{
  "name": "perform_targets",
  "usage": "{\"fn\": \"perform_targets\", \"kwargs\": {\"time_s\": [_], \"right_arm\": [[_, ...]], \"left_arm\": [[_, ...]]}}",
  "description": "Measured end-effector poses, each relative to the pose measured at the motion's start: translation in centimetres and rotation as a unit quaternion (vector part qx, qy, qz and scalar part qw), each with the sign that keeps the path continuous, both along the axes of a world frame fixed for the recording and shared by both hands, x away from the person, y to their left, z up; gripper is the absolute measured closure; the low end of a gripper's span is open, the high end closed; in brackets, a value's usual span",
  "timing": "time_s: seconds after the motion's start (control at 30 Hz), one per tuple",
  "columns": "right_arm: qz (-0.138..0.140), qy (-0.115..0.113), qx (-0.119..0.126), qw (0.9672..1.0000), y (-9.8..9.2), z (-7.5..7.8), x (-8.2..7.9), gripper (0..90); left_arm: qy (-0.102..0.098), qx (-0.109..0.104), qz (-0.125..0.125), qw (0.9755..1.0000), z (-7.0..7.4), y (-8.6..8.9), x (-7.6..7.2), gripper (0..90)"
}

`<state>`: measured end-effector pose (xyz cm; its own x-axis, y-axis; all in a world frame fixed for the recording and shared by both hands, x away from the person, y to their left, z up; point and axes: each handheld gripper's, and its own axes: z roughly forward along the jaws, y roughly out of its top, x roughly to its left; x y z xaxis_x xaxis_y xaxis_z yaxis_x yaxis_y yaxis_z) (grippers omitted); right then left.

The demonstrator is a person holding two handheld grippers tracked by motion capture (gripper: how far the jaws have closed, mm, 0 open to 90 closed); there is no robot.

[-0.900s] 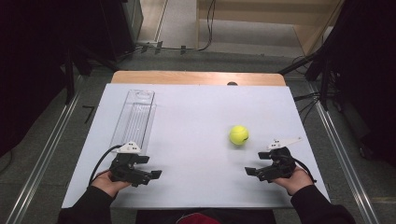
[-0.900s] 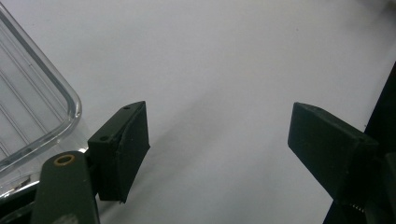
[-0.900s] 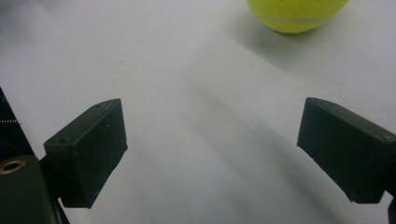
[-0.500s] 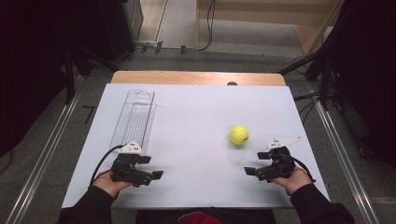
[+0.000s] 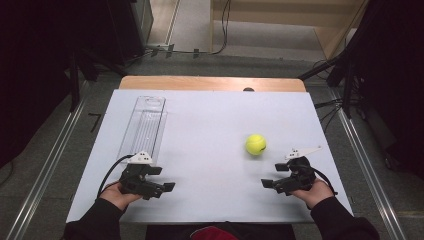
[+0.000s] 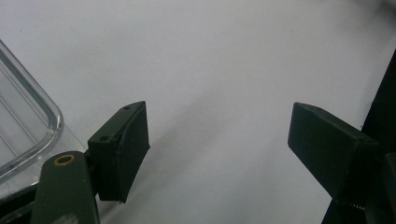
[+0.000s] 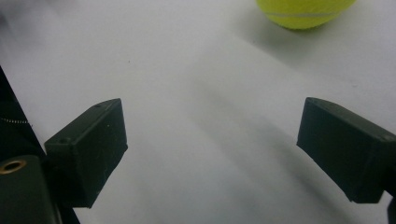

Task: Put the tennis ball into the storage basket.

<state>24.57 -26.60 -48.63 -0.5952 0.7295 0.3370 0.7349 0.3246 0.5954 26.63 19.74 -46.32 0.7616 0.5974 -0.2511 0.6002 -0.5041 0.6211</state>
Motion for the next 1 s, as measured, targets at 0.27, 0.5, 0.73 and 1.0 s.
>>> {"fn": "perform_targets", "kwargs": {"time_s": [0.27,0.5,0.73,1.0], "right_arm": [[0.001,-0.004,-0.003,1.0000,0.15,0.17,-0.36,16.2],[-0.003,-0.015,0.002,0.9999,0.46,0.34,-0.74,16.0],[-0.005,-0.015,0.009,0.9998,0.49,0.30,-0.72,16.0],[0.001,-0.013,0.002,0.9999,0.65,0.28,-0.47,16.1]], "left_arm": [[-0.001,-0.002,-0.006,1.0000,0.00,0.06,0.12,21.5],[-0.004,-0.007,-0.006,0.9999,0.18,0.31,0.02,21.5],[-0.004,-0.003,-0.012,0.9999,0.07,0.13,0.06,21.5],[-0.004,-0.002,-0.016,0.9999,-0.05,0.12,0.15,21.6]]}}
